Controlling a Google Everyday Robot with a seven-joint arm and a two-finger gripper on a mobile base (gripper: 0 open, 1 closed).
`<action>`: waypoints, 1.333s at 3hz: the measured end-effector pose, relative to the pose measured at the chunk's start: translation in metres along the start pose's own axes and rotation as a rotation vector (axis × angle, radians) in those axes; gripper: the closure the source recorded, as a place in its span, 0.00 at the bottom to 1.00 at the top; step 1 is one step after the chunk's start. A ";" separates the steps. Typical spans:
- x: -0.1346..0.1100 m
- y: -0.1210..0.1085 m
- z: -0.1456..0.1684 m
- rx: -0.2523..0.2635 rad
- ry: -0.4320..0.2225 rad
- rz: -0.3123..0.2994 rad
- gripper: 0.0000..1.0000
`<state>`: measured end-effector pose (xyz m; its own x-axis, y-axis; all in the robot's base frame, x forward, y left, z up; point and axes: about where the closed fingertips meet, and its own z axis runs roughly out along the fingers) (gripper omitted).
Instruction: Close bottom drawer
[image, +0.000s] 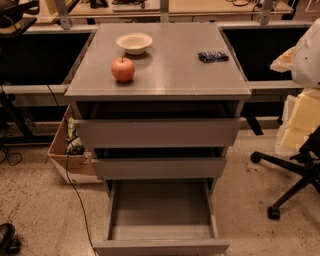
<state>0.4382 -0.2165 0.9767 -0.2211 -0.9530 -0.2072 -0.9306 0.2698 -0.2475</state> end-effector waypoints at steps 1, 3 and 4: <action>0.000 0.000 0.000 0.000 0.000 0.000 0.00; 0.038 0.020 0.132 -0.058 -0.060 -0.077 0.00; 0.042 0.043 0.210 -0.106 -0.120 -0.130 0.00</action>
Offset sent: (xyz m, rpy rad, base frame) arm 0.0159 -0.0203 -0.1259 0.0200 0.0162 0.0800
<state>0.4502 -0.2163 0.7588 -0.0666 -0.9537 -0.2932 -0.9759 0.1234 -0.1797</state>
